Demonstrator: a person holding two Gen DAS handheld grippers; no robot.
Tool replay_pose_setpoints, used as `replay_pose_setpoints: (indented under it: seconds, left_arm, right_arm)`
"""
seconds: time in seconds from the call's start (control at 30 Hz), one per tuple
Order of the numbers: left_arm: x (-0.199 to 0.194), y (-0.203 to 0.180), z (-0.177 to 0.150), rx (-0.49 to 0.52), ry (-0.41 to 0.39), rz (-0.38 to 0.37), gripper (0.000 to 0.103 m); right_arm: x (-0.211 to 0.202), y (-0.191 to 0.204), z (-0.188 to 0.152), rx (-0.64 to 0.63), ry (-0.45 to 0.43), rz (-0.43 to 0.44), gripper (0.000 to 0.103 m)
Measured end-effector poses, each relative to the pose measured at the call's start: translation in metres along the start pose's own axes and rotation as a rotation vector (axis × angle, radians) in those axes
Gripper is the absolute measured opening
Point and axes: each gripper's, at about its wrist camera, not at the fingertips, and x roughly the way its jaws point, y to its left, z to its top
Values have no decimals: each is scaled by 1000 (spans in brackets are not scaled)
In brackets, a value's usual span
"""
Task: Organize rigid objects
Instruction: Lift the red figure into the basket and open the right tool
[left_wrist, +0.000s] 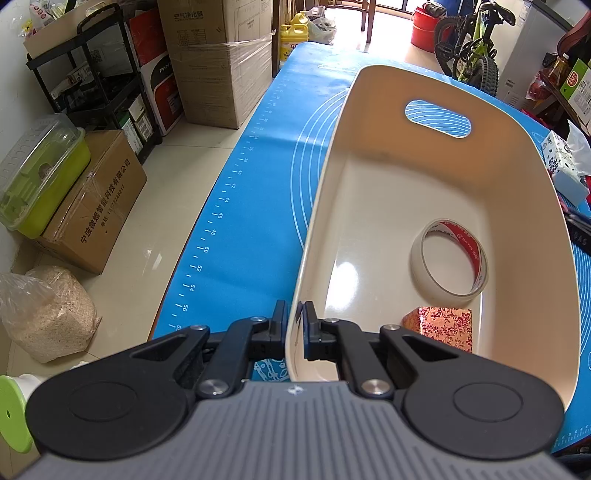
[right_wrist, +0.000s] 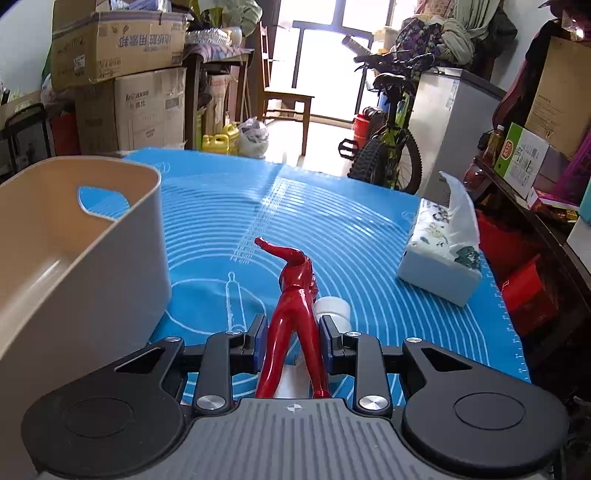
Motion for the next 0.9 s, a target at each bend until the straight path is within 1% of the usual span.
replay_pose_setpoints:
  seconds: [0.17,0.33,0.47,0.57,0.67,0.77,0.9]
  left_arm:
    - [0,0,0,-1,0,0,10]
    - [0,0,0,-1,0,0,10]
    - [0,0,0,0,0,0,10]
    - [0,0,0,0,0,0,10]
    - [0,0,0,1,0,0,10]
    - [0,0,0,2,-1,0,10]
    - [0,0,0,2,-1,3,10]
  right_arm:
    - [-18,-1,8,14,-57,0,38]
    - [-48,-2,24,43,-146,19,38]
    - [-79,5,37,64,-219,73,38]
    - [-96,20,45,54,-247,137,38]
    - [-106,42,49,32,-237,206,38]
    - [-107,69,48,-10,-197,277,38]
    - [-107,111,39,-99,-141,343,38]
